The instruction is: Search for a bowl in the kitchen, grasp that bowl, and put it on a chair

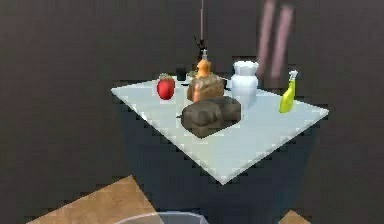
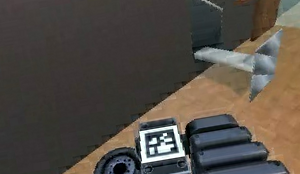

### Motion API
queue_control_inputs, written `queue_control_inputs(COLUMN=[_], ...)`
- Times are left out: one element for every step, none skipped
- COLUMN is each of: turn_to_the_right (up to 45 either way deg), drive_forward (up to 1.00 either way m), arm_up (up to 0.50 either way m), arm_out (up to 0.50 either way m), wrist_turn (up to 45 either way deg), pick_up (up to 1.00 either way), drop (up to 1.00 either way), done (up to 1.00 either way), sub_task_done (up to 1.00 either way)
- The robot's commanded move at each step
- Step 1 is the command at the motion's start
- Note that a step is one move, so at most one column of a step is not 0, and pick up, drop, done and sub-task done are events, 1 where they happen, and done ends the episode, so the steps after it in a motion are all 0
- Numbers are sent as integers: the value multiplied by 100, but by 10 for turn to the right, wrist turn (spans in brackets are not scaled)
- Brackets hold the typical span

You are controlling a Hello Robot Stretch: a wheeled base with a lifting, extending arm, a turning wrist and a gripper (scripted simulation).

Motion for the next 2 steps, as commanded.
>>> queue_control_inputs(turn_to_the_right=[450, 240], drive_forward=[0, 0], arm_up=[0, 0], arm_out=[0, 0], wrist_turn=[0, 0], pick_up=[0, 0], drop=[0, 0], done=[0, 0], sub_task_done=[0, 0])
